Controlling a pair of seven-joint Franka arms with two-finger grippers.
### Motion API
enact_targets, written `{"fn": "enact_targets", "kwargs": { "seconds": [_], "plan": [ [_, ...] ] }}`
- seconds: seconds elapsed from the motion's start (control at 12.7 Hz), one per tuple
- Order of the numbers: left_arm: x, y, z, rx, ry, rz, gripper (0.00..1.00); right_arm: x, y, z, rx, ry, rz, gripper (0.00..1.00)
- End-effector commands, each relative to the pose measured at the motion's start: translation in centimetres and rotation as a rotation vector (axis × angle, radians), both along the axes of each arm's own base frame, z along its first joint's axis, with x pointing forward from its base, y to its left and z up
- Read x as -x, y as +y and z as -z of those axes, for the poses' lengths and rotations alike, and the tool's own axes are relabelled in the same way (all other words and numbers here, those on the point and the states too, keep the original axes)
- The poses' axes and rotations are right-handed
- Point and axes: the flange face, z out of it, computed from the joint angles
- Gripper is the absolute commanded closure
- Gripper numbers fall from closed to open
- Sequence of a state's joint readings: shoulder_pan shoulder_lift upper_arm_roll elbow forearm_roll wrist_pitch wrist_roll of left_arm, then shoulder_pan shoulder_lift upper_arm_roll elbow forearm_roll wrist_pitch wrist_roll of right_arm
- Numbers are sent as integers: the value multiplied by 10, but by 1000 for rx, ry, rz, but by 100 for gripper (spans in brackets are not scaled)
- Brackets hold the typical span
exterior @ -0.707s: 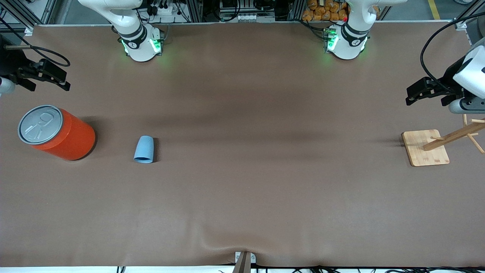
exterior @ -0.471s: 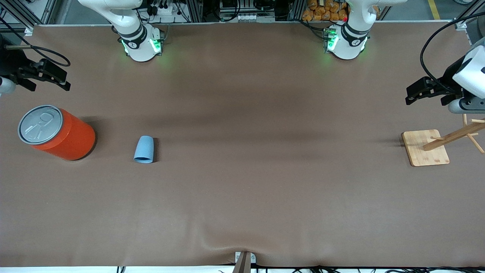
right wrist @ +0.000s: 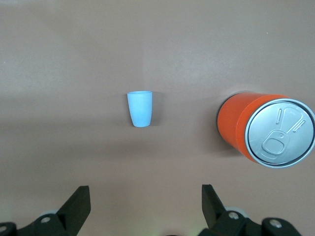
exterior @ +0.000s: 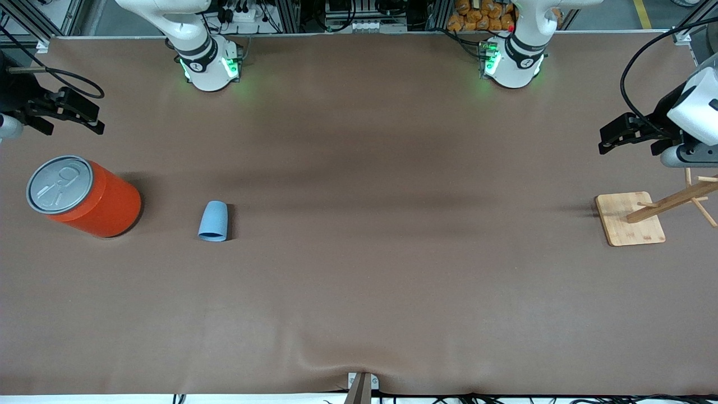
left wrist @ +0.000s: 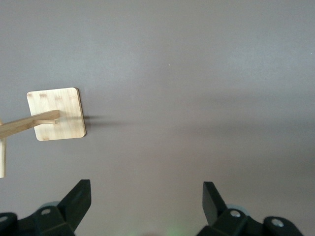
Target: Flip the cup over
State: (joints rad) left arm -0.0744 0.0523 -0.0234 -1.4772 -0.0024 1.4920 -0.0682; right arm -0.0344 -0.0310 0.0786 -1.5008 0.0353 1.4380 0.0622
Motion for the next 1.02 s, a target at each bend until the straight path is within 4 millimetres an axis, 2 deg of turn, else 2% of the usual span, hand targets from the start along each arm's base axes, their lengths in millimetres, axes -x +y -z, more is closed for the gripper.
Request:
{"fn": "enact_targets", "kwargs": {
  "seconds": [0.0,0.08,0.24,0.31,0.39,0.63,0.94],
  "plan": [
    [5,-3,-7,-4,-1,-4,0,-26,1,37,-11,76,-16,0],
    [6,-5,-6,-4,0,-2,0,-36,3,56,-11,109,-22,0],
    [7,-5,-7,-5,3,-2,0,-60,4,117,-24,224,-23,0],
    [8,-7,-8,-5,2,-2,0,-64,9,136,-21,255,-17,0],
    [8,-8,-8,-5,2,-2,0,-65,20,159,-19,271,-24,0],
    [9,-17,-10,-4,-3,10,0,-65,27,239,-17,239,-1,0],
    [11,-16,-12,-4,-4,7,0,-55,44,316,-19,127,-17,0]
  ]
}}
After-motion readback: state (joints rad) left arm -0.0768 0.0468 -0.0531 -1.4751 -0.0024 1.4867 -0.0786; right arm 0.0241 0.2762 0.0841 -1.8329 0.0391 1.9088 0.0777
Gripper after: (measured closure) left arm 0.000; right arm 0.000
